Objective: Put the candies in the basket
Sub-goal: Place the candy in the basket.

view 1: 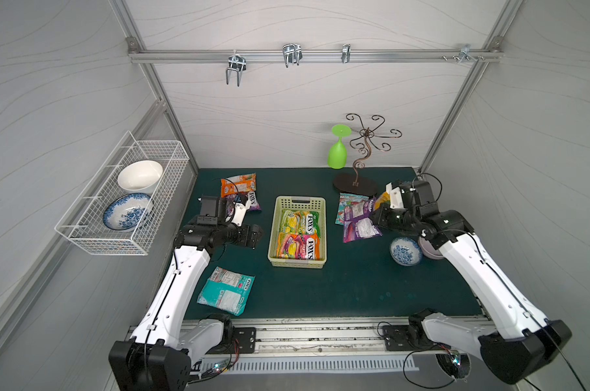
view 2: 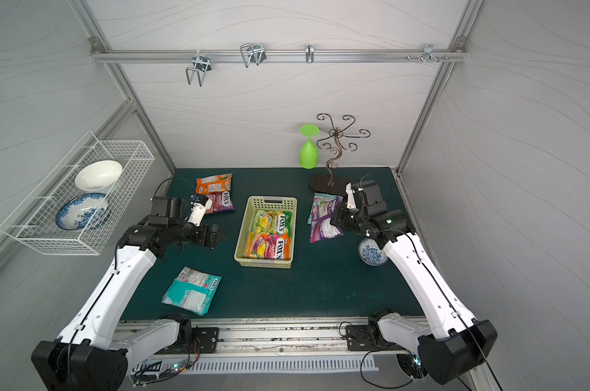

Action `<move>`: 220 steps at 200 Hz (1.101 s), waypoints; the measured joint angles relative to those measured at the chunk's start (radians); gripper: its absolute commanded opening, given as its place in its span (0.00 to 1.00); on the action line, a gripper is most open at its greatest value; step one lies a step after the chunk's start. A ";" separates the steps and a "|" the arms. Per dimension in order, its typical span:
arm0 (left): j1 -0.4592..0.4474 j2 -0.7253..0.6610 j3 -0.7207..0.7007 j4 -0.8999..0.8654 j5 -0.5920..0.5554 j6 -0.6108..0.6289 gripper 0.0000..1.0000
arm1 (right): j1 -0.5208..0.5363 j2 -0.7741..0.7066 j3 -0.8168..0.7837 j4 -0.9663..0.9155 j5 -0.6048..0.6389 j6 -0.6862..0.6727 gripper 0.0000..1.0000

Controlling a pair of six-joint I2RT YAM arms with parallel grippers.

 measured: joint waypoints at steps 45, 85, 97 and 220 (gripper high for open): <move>0.000 -0.011 0.000 0.000 0.000 0.002 0.93 | 0.041 0.109 0.087 0.059 -0.051 0.050 0.00; 0.000 -0.016 0.000 0.000 0.000 0.003 0.93 | 0.090 0.204 0.136 0.130 -0.077 0.116 0.00; 0.000 -0.019 0.000 0.000 0.000 0.003 0.93 | 0.104 0.240 0.150 0.157 -0.082 0.142 0.00; 0.000 -0.026 0.000 0.002 0.000 0.011 0.93 | 0.259 0.649 0.394 0.345 -0.073 0.337 0.00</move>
